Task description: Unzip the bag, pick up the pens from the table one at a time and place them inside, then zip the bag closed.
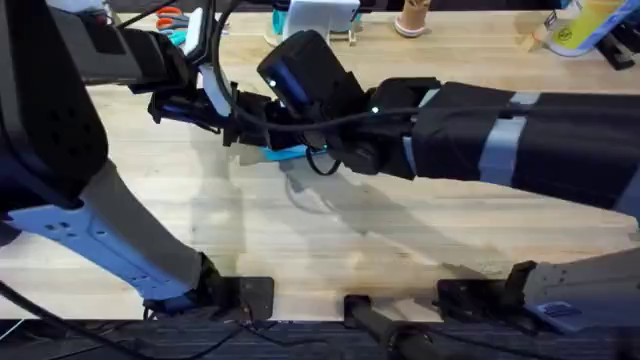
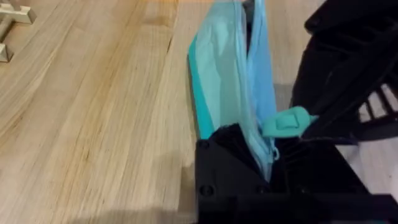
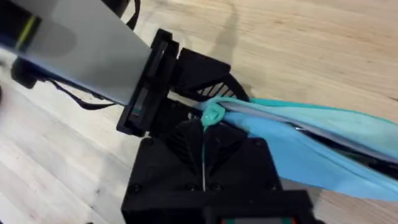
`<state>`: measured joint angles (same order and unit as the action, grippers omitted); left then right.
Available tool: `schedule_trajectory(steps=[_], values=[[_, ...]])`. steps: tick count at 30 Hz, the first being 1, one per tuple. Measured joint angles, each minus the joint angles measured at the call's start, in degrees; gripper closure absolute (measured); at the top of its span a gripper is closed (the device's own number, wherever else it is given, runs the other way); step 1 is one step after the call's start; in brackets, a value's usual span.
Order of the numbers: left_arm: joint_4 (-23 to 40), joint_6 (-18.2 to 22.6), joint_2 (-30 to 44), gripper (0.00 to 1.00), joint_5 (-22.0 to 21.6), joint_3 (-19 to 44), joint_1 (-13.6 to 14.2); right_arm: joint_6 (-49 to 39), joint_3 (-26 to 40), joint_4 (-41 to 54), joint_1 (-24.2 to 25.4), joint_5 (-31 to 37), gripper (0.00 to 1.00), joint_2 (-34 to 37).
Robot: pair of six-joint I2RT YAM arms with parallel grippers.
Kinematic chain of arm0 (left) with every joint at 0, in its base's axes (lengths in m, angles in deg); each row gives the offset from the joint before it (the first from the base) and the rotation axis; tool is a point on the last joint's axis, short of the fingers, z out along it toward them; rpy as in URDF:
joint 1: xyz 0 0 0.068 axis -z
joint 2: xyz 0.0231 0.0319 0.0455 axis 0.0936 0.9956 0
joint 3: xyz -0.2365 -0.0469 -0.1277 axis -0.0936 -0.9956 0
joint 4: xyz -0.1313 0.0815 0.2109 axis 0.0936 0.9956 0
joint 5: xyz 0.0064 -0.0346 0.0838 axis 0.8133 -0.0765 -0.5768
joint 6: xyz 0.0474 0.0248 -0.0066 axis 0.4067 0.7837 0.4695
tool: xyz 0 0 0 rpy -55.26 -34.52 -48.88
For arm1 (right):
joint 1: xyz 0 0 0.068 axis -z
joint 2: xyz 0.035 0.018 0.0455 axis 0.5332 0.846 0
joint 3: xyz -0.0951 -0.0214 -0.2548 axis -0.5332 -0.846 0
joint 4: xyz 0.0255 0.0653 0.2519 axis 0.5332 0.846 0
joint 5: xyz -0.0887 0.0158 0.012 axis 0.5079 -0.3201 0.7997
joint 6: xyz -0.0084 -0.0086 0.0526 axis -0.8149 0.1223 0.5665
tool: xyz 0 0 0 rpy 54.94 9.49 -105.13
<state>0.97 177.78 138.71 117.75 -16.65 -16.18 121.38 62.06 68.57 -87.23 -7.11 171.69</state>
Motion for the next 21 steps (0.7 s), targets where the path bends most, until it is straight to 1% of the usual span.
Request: schedule_trajectory(steps=[7, 16, 21], values=[[0.0, 0.0, 0.0, 0.904, 0.0, 0.0, 0.0, -0.4, 0.0, 0.0, 0.6, 0.0, 0.971, 0.0], [0.0, 0.0, 0.0, 0.920, 0.2, 0.0, 0.0, -0.8, 0.0, 0.0, 3.6, -0.1, 0.972, 0.0], [0.0, 0.0, 0.0, 0.926, 0.2, 0.0, 0.0, -0.9, 0.0, 0.5, 4.3, -0.7, 0.972, 0.0]])
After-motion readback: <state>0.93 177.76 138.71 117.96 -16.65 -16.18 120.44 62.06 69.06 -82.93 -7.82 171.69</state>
